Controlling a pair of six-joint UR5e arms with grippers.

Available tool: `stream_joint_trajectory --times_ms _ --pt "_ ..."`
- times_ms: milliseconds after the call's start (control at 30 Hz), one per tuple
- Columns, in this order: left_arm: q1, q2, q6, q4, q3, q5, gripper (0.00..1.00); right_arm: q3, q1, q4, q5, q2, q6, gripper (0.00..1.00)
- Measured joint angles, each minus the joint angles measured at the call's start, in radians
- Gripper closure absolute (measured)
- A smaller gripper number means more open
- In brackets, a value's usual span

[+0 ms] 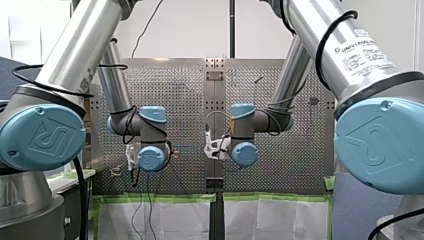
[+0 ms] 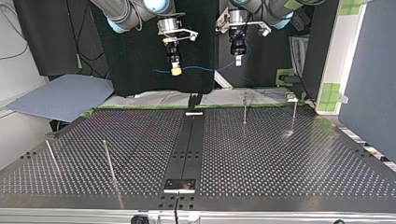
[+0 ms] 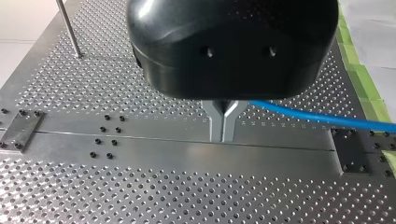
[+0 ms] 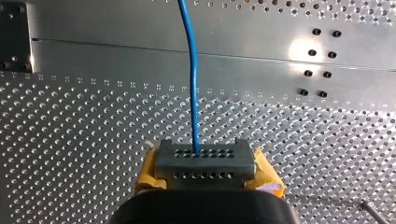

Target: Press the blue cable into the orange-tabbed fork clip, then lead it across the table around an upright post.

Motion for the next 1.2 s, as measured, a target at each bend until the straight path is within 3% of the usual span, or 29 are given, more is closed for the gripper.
stream_joint_trajectory --times_ms 167,367,533,733,967,1200 --pt "0.009 0.009 -0.001 -0.009 -0.010 0.009 1.00 0.007 0.007 0.007 0.006 -0.007 0.007 1.00" --pt "0.019 0.054 -0.001 -0.054 -0.044 0.054 1.00 0.054 0.054 0.054 0.013 -0.054 0.050 1.00" --pt "0.020 0.094 -0.002 -0.094 -0.050 0.082 1.00 0.083 0.083 0.097 0.014 -0.075 0.062 1.00" --pt "0.020 0.129 -0.002 -0.145 -0.050 0.087 1.00 0.087 0.087 0.142 0.014 -0.078 0.063 1.00" --pt "0.022 0.136 -0.002 -0.180 -0.052 0.090 1.00 0.087 0.087 0.150 0.014 -0.079 0.063 1.00" --pt "0.026 0.184 -0.017 -0.187 -0.049 0.082 1.00 0.066 0.073 0.180 0.042 -0.124 0.095 1.00"
